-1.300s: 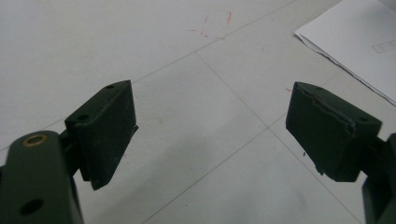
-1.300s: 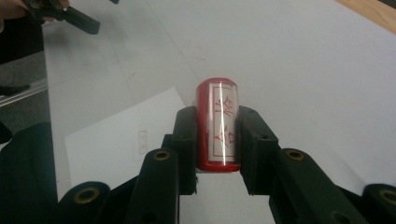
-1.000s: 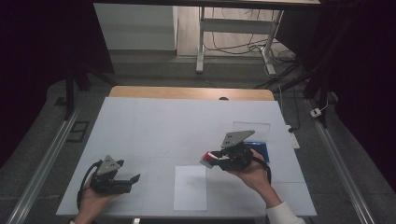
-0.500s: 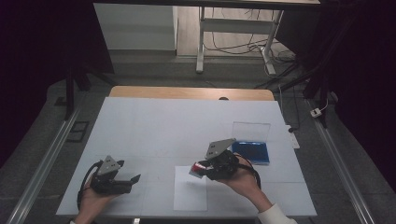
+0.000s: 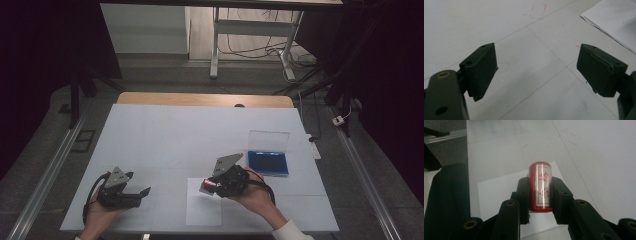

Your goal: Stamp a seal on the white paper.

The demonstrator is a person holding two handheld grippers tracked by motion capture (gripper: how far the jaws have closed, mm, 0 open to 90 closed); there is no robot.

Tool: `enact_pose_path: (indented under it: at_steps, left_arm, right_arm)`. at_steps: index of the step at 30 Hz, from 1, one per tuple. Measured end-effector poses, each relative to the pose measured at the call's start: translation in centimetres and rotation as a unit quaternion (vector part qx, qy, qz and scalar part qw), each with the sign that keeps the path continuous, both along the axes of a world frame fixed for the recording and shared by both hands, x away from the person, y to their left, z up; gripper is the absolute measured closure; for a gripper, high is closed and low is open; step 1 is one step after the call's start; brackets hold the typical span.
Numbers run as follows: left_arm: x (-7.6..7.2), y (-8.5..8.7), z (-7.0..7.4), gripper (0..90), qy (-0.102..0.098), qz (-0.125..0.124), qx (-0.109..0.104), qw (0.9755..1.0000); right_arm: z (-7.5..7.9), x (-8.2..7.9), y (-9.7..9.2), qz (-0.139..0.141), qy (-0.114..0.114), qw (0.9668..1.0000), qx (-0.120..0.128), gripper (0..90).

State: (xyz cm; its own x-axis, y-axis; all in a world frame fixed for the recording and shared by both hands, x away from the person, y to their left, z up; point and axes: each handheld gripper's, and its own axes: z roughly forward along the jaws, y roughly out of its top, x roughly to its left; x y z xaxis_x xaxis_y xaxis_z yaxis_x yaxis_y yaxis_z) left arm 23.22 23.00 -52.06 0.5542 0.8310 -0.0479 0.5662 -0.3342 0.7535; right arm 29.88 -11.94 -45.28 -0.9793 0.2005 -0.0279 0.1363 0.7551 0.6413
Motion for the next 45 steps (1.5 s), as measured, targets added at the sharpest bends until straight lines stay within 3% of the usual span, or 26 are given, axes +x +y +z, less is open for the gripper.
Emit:
enact_pose_path:
  at_steps: [6,23,45]
  left_arm:
    - [0.0,0.0,0.0,17.1,0.001,-0.002,0.001,1.0]
    - [0.0,0.0,-0.1,17.2,0.001,-0.002,0.001,1.0]
    - [0.0,-0.1,-0.1,17.2,0.004,-0.005,0.003,1.0]
  right_arm:
    - [-0.7,-0.4,0.8,0.005,-0.008,0.9996,-0.025,69.7]
    - [-2.1,-0.9,2.1,0.019,-0.019,0.9978,-0.061,69.7]
    - [-3.2,-0.8,2.5,0.017,-0.017,0.9972,-0.07,69.7]
